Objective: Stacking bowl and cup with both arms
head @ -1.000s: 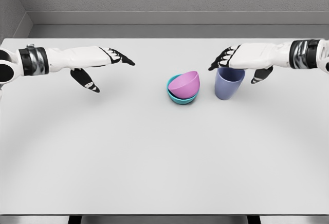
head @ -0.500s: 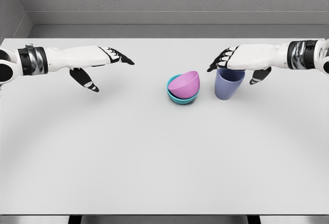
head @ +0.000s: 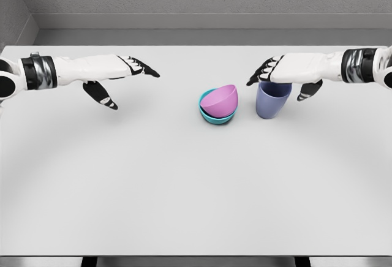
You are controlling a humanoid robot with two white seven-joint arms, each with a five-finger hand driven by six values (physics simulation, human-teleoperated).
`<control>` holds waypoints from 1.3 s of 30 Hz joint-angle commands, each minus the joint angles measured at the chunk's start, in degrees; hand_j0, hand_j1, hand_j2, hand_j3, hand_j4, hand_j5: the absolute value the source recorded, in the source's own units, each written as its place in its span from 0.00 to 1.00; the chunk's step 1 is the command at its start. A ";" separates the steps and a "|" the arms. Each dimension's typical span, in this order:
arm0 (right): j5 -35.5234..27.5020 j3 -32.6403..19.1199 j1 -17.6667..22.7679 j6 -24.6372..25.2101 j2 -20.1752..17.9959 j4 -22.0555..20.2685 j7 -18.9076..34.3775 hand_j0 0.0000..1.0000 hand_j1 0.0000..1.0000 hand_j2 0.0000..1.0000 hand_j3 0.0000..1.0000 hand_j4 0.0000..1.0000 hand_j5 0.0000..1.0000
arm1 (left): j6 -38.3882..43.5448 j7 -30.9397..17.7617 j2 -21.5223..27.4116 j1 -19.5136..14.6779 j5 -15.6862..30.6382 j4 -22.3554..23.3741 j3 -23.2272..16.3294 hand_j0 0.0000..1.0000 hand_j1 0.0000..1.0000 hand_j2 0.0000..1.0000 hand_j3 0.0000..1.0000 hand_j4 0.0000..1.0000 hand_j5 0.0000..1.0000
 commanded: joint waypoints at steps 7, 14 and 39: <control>-0.19 0.53 -0.09 0.14 0.58 0.42 -0.02 1.00 1.00 1.00 1.00 1.00 1.00 | 0.15 0.03 0.03 0.09 0.38 0.07 0.05 1.00 1.00 1.00 1.00 1.00 1.00; 0.16 1.23 -0.17 0.14 0.84 1.22 -0.02 1.00 1.00 1.00 1.00 1.00 1.00 | 0.15 0.03 0.03 0.09 0.38 -0.02 0.05 1.00 1.00 1.00 1.00 1.00 1.00; 1.12 1.23 -0.53 0.14 2.51 3.15 -0.02 1.00 1.00 1.00 1.00 1.00 1.00 | 0.15 0.03 0.03 0.09 0.38 -0.02 0.05 1.00 1.00 1.00 1.00 1.00 1.00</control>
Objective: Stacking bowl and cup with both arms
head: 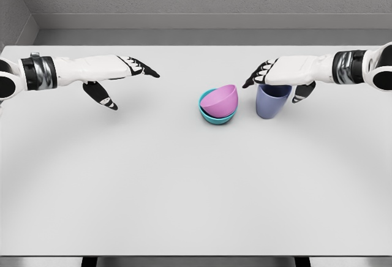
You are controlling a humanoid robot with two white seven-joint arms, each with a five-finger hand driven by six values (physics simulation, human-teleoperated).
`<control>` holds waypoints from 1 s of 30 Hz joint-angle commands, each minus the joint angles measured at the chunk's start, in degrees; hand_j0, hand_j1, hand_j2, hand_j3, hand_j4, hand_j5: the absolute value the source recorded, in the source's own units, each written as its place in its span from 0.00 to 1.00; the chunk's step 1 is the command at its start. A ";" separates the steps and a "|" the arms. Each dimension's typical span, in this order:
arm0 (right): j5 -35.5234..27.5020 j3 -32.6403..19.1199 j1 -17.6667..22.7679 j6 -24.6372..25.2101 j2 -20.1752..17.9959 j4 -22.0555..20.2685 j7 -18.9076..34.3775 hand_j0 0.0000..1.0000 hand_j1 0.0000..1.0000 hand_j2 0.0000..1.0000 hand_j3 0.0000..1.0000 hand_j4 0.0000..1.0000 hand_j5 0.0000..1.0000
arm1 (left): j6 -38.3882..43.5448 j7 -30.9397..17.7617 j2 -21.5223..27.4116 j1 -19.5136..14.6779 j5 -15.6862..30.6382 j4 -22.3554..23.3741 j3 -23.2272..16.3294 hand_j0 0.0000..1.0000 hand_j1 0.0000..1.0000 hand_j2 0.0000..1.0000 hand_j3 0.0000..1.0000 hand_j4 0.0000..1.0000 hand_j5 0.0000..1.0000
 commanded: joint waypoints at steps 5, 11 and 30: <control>0.04 -0.06 0.00 0.14 0.05 0.19 -0.02 0.99 0.99 0.99 0.99 0.99 0.99 | 0.15 0.03 0.03 0.00 0.47 -0.11 0.05 1.00 1.00 1.00 1.00 1.00 1.00; 0.04 0.03 0.09 0.14 0.05 0.11 -0.02 0.87 0.87 0.87 0.87 0.87 0.87 | 0.15 0.03 0.03 0.00 0.47 -0.11 0.05 1.00 1.00 1.00 1.00 1.00 1.00; -0.67 -0.32 0.00 0.14 0.05 0.02 -0.02 0.55 0.55 0.55 0.55 0.55 0.55 | 0.15 0.03 0.74 0.00 0.47 -0.20 0.05 1.00 1.00 1.00 1.00 1.00 1.00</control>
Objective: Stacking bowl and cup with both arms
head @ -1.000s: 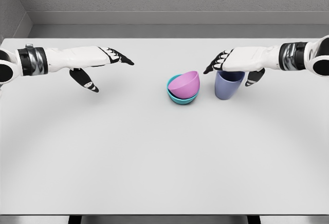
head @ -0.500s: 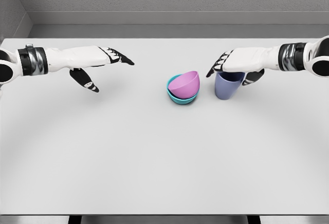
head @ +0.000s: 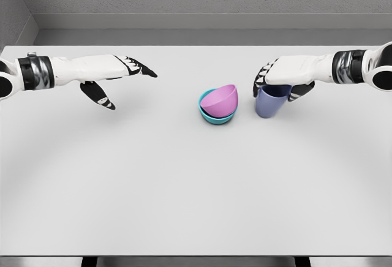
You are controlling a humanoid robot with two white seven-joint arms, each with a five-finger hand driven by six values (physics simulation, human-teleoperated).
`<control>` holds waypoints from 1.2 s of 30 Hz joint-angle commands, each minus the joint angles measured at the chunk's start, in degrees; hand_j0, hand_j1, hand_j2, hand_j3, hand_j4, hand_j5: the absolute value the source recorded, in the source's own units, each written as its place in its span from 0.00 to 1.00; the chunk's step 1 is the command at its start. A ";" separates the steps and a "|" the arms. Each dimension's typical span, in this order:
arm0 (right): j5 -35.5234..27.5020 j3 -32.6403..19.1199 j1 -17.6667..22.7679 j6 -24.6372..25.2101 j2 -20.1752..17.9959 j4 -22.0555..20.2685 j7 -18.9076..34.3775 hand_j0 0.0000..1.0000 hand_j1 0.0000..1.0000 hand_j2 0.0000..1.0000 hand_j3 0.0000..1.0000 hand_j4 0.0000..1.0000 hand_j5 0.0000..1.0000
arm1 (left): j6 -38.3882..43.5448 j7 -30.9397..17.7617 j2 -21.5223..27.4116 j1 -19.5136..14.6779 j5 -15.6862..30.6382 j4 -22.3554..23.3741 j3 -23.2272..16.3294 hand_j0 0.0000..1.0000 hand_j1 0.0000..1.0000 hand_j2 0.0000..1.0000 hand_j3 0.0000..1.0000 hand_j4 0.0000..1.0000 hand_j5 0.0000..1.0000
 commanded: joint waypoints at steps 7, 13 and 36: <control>-0.54 -0.40 -0.09 0.14 -0.04 0.04 -0.03 0.55 0.55 0.55 0.55 0.55 0.55 | 0.15 0.03 0.13 0.00 0.38 -0.02 0.05 1.00 1.00 1.00 1.00 1.00 1.00; -0.98 -1.10 -0.26 0.14 -0.04 0.04 -0.03 0.54 0.54 0.54 0.54 0.54 0.54 | 0.15 0.03 0.13 0.00 0.38 -0.02 0.05 1.00 1.00 1.00 1.00 1.00 1.00; -3.53 -7.87 -2.02 0.14 -2.85 -2.51 -0.03 0.58 0.58 0.58 0.58 0.58 0.58 | 0.15 0.03 0.21 0.00 0.38 -0.02 0.40 1.00 1.00 1.00 1.00 1.00 1.00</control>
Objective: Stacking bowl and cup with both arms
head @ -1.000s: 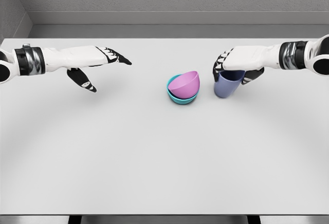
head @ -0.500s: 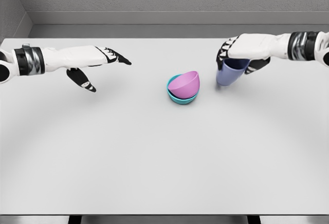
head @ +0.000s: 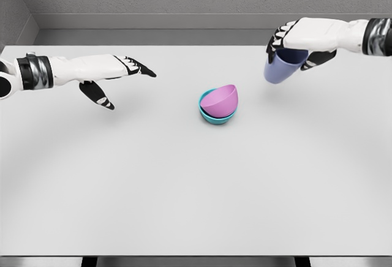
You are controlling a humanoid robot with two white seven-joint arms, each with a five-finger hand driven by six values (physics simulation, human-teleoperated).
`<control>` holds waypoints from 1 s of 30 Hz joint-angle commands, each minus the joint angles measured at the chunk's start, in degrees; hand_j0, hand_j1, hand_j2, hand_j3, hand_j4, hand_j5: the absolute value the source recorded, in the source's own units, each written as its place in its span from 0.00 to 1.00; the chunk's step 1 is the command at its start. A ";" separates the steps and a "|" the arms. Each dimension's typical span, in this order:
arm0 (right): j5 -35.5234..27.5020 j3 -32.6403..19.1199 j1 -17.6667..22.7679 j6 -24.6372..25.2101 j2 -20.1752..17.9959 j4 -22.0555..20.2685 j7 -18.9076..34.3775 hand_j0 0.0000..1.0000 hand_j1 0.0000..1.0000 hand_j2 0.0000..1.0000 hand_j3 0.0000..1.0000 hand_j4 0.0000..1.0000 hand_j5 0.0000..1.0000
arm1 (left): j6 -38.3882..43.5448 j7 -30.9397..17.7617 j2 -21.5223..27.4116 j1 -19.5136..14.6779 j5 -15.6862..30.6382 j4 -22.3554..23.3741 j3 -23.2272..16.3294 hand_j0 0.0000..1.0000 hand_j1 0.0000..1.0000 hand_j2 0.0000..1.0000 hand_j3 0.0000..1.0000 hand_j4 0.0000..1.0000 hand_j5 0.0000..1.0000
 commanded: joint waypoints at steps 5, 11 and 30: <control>-0.44 -0.12 -1.23 0.19 0.71 -1.25 0.00 0.58 0.58 0.58 0.58 0.58 0.58 | 0.15 0.03 0.04 0.00 0.38 -0.01 0.27 1.00 1.00 1.00 1.00 1.00 1.00; -0.35 1.89 -2.81 0.19 5.11 -1.25 0.00 0.58 0.58 0.58 0.58 0.58 0.58 | 0.15 0.03 0.39 0.00 0.38 -0.01 0.27 1.00 1.00 1.00 1.00 1.00 1.00; -0.35 5.50 -4.57 0.19 8.45 -8.81 0.00 0.60 0.60 0.60 0.60 0.60 0.60 | 0.15 0.03 0.39 0.00 0.38 -0.01 0.27 1.00 1.00 1.00 1.00 1.00 1.00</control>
